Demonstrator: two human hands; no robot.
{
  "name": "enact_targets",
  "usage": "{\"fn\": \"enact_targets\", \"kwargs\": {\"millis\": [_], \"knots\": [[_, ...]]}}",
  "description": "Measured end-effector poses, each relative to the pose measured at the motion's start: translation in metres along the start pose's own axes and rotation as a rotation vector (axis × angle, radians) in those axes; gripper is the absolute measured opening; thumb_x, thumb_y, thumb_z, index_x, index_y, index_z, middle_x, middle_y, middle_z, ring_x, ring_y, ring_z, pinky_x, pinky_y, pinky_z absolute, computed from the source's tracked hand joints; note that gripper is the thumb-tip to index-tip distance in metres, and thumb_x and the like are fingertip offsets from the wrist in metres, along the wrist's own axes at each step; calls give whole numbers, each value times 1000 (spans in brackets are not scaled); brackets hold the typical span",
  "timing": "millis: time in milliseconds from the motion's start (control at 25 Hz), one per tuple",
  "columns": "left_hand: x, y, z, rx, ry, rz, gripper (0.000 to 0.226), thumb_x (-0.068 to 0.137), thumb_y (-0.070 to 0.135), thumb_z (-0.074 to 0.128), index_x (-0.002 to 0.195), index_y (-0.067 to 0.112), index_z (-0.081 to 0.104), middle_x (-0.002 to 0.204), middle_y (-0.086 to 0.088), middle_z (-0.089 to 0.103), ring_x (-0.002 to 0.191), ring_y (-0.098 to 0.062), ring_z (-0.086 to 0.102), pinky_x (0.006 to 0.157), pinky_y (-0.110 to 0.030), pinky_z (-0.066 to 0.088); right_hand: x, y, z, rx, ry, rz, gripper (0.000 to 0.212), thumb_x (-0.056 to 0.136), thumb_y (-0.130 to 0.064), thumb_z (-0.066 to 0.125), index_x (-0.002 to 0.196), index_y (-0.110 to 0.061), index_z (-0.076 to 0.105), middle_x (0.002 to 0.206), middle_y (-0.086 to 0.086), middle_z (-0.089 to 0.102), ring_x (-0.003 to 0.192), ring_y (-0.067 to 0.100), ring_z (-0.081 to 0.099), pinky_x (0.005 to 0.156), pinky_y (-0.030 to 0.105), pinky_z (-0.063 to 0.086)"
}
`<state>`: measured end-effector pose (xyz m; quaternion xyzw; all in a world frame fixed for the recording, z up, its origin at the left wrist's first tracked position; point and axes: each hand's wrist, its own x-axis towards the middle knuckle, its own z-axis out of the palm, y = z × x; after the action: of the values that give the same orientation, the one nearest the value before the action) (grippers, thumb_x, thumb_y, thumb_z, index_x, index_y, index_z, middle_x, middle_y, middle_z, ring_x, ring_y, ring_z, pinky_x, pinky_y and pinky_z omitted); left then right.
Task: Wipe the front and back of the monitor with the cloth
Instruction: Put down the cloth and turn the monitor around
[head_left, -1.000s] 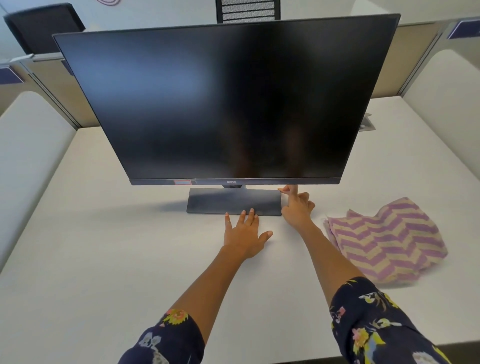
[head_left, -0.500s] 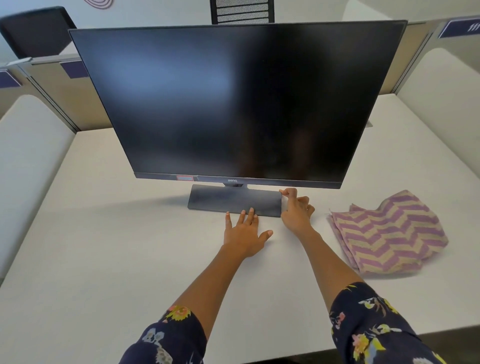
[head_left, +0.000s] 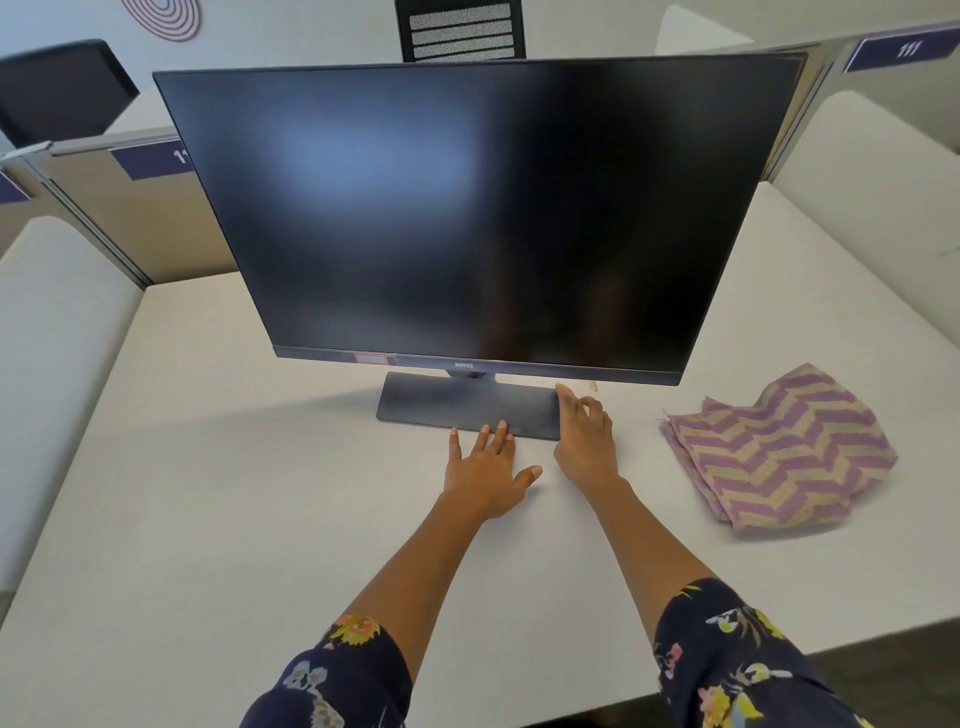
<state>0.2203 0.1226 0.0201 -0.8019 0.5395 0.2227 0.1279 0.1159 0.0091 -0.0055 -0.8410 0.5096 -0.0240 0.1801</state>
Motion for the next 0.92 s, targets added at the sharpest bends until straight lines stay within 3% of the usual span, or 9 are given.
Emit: {"fn": "enact_targets", "kwargs": {"millis": [200,520,920], "knots": [[0,-5,1,13,1,39,78,94,68,11,155,22,-6,162,1,-13,149,-23,-12,115,-55,-13,-1,-4,1,-65,-70,-15,66,103,-21,42,156,-18,2,165,3,-2,152,26,3,120,35,2],[1,-6,-1,-10,-19,60,78,96,66,13,155,18,-5,163,-1,-12,150,-22,-10,118,-50,-7,0,-5,1,1,-114,7,68,102,-14,44,157,-19,3,165,2,-2,152,26,4,120,36,11],[-6,-19,0,16,-4,65,79,94,68,9,155,19,-4,163,-1,-10,150,-21,-8,116,-51,-11,-13,-17,9,10,-113,42,72,101,-16,47,157,-19,2,165,1,-5,152,27,2,120,38,11]]}}
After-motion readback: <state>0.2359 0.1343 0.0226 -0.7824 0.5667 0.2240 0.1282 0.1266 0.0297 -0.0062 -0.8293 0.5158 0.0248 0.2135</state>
